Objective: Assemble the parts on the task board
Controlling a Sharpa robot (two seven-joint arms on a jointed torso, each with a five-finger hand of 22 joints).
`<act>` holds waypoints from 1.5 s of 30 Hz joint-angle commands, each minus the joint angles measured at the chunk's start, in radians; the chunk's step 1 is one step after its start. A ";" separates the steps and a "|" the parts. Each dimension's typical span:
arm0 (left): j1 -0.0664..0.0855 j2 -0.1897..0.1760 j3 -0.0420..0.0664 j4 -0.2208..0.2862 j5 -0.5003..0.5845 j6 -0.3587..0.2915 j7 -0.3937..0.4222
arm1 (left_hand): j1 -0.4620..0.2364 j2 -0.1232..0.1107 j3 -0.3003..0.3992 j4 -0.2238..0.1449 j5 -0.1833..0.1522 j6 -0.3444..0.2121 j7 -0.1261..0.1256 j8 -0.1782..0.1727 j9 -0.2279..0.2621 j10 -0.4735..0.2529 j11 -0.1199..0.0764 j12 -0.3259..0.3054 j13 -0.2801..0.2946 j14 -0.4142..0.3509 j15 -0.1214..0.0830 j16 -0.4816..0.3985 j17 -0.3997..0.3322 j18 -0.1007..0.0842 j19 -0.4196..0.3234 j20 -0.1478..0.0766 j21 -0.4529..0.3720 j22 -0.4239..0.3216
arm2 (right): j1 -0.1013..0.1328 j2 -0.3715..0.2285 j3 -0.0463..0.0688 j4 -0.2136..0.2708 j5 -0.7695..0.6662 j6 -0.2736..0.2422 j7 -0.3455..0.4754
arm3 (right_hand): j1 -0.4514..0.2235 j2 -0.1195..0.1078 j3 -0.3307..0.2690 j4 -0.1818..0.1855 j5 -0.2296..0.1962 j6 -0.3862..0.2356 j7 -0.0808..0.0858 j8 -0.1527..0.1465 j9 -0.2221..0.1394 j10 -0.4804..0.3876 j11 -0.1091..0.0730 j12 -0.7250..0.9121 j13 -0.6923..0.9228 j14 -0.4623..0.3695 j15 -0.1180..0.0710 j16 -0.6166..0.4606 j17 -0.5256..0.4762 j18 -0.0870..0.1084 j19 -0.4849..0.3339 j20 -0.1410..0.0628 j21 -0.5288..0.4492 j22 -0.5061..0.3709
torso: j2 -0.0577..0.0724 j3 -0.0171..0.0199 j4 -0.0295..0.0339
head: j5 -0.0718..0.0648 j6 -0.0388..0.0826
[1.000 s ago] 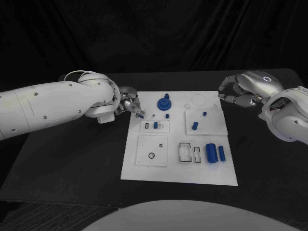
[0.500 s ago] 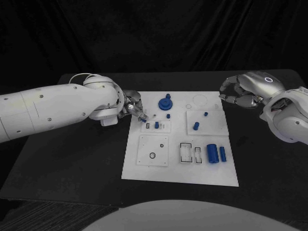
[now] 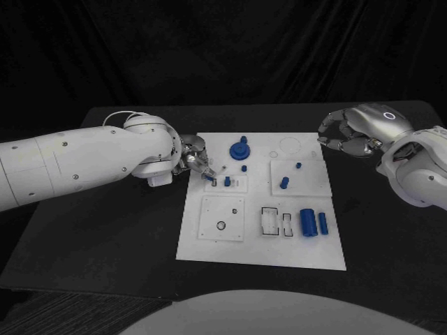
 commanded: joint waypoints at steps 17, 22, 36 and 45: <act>-0.020 0.013 0.001 -0.002 0.001 -0.016 0.015 | -0.013 0.005 0.044 -0.032 -0.002 0.000 -0.009 -0.003 0.000 0.106 -0.005 0.003 0.263 0.102 -0.003 0.003 0.263 0.000 -0.006 0.001 -0.008 0.170 | -0.002 0.000 0.001 0.001 -0.002 -0.008 -0.009 | 0.009 0.003 0.009 0.000 0.011 0.010 0.002 -0.006 -0.002 0.105 -0.003 0.004 0.263 0.078 0.000 -0.011 0.141 -0.004 0.005 -0.003 -0.010 0.176 | 0.000 0.0010 0.0000 | 0.004 0.000; -0.024 0.015 0.001 -0.002 0.001 -0.015 0.016 | -0.013 0.006 0.045 -0.033 -0.002 0.000 -0.009 -0.003 0.000 0.106 -0.005 0.003 0.263 0.102 -0.003 0.003 0.263 0.000 -0.005 0.001 -0.007 0.170 | -0.002 -0.001 0.001 0.001 -0.002 -0.007 -0.009 | 0.009 0.003 0.009 0.000 0.011 0.010 0.002 -0.006 -0.002 0.105 -0.003 0.004 0.263 0.078 0.000 -0.011 0.141 -0.004 0.005 -0.003 -0.010 0.176 | 0.000 0.0008 -0.0003 | 0.004 0.000; -0.032 0.014 0.000 -0.004 0.001 -0.004 0.015 | -0.013 0.007 0.046 -0.033 -0.002 0.000 -0.009 -0.003 0.000 0.106 -0.005 0.003 0.263 0.102 -0.003 0.003 0.263 0.000 -0.006 0.001 -0.009 0.169 | -0.002 -0.002 0.001 0.002 -0.002 -0.005 -0.011 | 0.009 0.003 0.009 0.000 0.011 0.010 0.002 -0.006 -0.002 0.105 -0.003 0.004 0.263 0.078 0.000 -0.011 0.141 -0.004 0.005 -0.003 -0.010 0.176 | 0.001 0.0008 0.0002 | 0.004 0.000; -0.033 0.006 0.000 -0.001 0.001 -0.001 0.013 | -0.013 0.007 0.049 -0.035 -0.001 0.000 -0.009 -0.004 0.000 0.106 -0.005 0.003 0.263 0.102 -0.003 0.003 0.263 0.000 -0.007 0.001 -0.010 0.169 | -0.002 -0.002 0.001 0.001 0.008 -0.003 -0.012 | 0.010 0.003 0.010 -0.001 0.012 0.011 0.002 -0.008 -0.002 0.105 -0.003 0.004 0.263 0.077 0.000 -0.013 0.139 -0.004 0.004 -0.003 -0.013 0.176 | 0.001 0.0008 0.0000 | 0.007 0.000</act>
